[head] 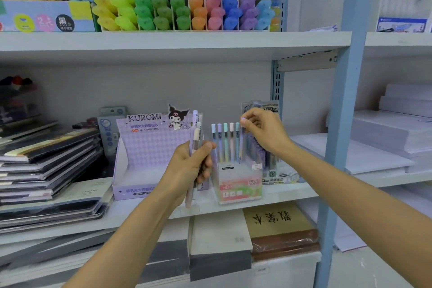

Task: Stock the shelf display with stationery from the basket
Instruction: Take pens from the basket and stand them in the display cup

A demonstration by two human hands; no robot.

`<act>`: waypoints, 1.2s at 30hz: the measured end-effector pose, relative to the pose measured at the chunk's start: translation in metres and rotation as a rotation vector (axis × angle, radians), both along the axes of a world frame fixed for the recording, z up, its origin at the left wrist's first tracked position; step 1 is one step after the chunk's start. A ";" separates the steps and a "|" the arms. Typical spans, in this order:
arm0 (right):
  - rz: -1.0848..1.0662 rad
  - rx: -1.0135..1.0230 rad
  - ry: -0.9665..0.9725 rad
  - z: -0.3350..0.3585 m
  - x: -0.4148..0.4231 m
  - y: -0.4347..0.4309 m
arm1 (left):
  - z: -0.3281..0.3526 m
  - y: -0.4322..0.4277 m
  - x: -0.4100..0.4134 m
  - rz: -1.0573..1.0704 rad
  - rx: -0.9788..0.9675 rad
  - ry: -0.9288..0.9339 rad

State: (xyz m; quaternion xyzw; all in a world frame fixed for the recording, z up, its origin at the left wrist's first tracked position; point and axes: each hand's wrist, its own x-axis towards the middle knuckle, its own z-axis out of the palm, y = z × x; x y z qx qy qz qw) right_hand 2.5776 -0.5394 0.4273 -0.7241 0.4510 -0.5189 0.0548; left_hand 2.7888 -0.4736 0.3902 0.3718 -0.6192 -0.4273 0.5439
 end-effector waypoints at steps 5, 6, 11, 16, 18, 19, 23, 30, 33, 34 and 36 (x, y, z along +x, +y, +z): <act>-0.042 -0.071 -0.016 -0.004 0.005 0.001 | -0.001 0.003 0.000 -0.020 0.009 -0.058; -0.062 -0.081 0.004 -0.004 0.006 0.000 | -0.001 0.005 0.000 -0.026 0.011 -0.070; -0.155 0.010 0.125 -0.003 0.006 -0.003 | 0.002 0.011 0.000 -0.031 0.011 -0.129; 0.046 -0.038 -0.031 0.003 0.009 0.020 | 0.006 0.019 -0.002 -0.042 -0.001 -0.162; 0.287 0.035 -0.171 0.008 0.016 0.038 | 0.009 0.022 -0.006 -0.047 -0.005 -0.178; 0.381 0.108 -0.199 0.010 0.021 0.046 | 0.010 0.024 -0.009 -0.052 -0.004 -0.182; 0.519 0.353 -0.094 0.018 0.035 0.064 | 0.015 0.031 -0.019 -0.082 -0.036 -0.287; 0.554 0.327 -0.176 0.019 0.030 0.076 | 0.022 0.040 -0.011 -0.305 0.063 -0.258; 0.531 0.313 -0.210 0.023 0.023 0.078 | 0.020 0.043 -0.004 -0.334 0.080 -0.254; 0.523 0.315 -0.207 0.025 0.022 0.079 | 0.018 0.044 -0.003 -0.322 0.065 -0.252; 0.508 0.328 -0.184 0.025 0.020 0.080 | 0.014 0.047 -0.007 -0.272 0.018 -0.238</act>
